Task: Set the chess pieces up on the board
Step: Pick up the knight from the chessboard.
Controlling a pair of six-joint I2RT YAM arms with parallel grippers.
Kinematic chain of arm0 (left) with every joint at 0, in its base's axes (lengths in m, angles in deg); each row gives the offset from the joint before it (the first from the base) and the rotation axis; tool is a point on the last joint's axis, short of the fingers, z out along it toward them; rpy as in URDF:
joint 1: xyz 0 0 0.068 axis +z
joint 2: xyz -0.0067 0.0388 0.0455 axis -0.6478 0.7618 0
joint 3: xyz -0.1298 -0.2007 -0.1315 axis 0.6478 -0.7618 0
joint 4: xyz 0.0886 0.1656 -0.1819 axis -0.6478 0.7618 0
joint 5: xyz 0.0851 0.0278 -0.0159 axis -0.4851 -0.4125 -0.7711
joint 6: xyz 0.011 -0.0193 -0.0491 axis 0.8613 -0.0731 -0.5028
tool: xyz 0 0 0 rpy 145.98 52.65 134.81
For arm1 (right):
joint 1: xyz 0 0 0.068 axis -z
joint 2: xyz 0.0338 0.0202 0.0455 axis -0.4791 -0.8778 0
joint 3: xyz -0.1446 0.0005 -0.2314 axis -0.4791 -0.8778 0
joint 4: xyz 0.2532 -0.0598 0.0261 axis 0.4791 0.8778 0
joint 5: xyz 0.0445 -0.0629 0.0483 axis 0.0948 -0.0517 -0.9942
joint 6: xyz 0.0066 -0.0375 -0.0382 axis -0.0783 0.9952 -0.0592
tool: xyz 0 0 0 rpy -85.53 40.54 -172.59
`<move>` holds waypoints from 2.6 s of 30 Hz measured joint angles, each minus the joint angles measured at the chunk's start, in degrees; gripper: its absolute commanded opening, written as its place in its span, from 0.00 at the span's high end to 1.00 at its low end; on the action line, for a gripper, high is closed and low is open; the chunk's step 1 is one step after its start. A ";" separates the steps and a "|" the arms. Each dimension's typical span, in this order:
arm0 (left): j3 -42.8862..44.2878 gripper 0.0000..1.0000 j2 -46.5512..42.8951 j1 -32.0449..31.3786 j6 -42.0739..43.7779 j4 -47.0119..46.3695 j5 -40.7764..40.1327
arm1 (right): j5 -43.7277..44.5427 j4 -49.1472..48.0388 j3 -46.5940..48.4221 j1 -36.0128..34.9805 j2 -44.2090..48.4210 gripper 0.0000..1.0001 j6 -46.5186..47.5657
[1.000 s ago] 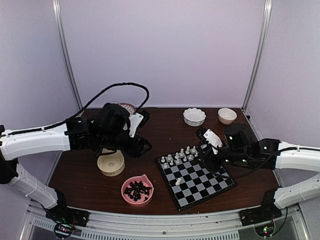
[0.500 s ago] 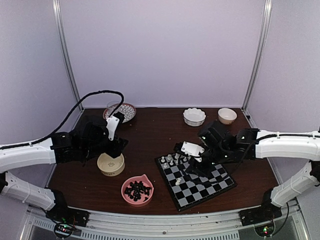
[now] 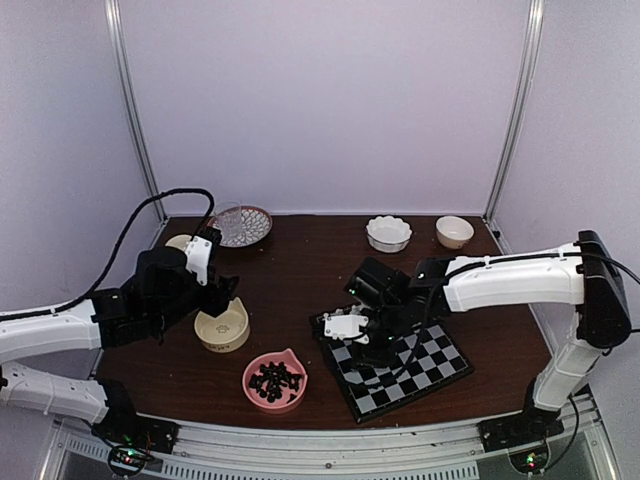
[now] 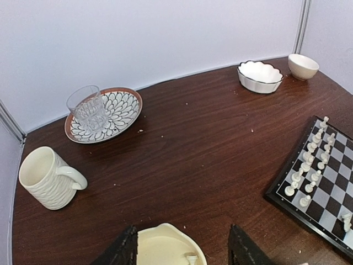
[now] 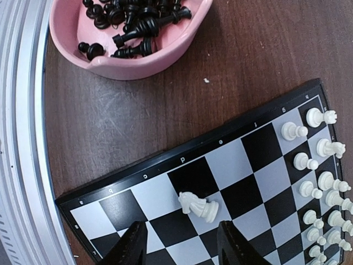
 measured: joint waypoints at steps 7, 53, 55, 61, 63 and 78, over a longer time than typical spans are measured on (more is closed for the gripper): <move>-0.61 0.43 -2.03 0.00 0.13 -0.48 -0.98 | -0.07 3.45 2.29 0.00 -2.95 0.56 2.67; -0.63 0.43 -2.95 0.00 0.20 -0.09 -1.55 | 6.78 8.90 7.32 -0.33 -12.24 0.68 1.25; -0.63 0.43 -2.95 0.00 0.20 -0.07 -1.55 | 7.34 8.83 7.32 -0.33 -12.24 0.71 1.03; -0.63 0.43 -3.08 0.00 0.20 0.02 -1.55 | 8.41 8.81 7.32 -0.33 -12.24 0.79 0.83; -0.63 0.43 -3.08 0.00 0.20 0.07 -1.55 | 8.59 8.83 7.32 -0.33 -12.24 0.80 0.85; -0.61 0.43 -3.45 0.00 -0.76 1.75 1.92 | 7.26 -10.95 -9.73 -0.33 8.92 0.85 -3.96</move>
